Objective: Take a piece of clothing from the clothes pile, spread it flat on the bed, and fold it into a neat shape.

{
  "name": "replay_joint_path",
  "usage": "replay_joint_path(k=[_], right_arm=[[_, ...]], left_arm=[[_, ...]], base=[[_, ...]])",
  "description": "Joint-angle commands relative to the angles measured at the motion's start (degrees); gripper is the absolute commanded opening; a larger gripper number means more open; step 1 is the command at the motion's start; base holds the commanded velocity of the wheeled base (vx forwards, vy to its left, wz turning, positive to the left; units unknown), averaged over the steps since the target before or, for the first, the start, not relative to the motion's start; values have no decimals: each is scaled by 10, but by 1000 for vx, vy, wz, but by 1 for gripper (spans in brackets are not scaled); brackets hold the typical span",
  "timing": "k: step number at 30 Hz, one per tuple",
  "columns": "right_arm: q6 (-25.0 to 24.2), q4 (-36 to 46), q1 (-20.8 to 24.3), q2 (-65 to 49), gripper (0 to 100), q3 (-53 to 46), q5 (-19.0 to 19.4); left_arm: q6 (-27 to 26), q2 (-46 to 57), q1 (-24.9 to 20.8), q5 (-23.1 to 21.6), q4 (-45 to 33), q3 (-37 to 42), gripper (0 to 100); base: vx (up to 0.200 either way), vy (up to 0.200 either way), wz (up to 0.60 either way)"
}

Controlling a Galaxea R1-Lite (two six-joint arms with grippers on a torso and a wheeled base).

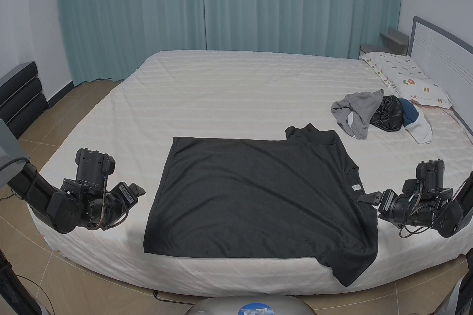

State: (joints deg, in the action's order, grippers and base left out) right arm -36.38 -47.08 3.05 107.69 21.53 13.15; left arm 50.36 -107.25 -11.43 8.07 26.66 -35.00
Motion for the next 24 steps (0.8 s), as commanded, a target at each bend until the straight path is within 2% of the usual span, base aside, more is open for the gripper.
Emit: replay_joint_path(k=[1,10,24], right_arm=[[-1,0,1,4,100,1,0],[-1,0,2,16,100,3,0],[-4,-1,2,25,100,9,0]], left_arm=[[0,-3,-3,-3,0,0,100],[1,-13,-3,-12,1,0,100],[6,-12,-8,-12,1,3,100]], base=[[200,0,0],[200,0,0],[0,0,0]])
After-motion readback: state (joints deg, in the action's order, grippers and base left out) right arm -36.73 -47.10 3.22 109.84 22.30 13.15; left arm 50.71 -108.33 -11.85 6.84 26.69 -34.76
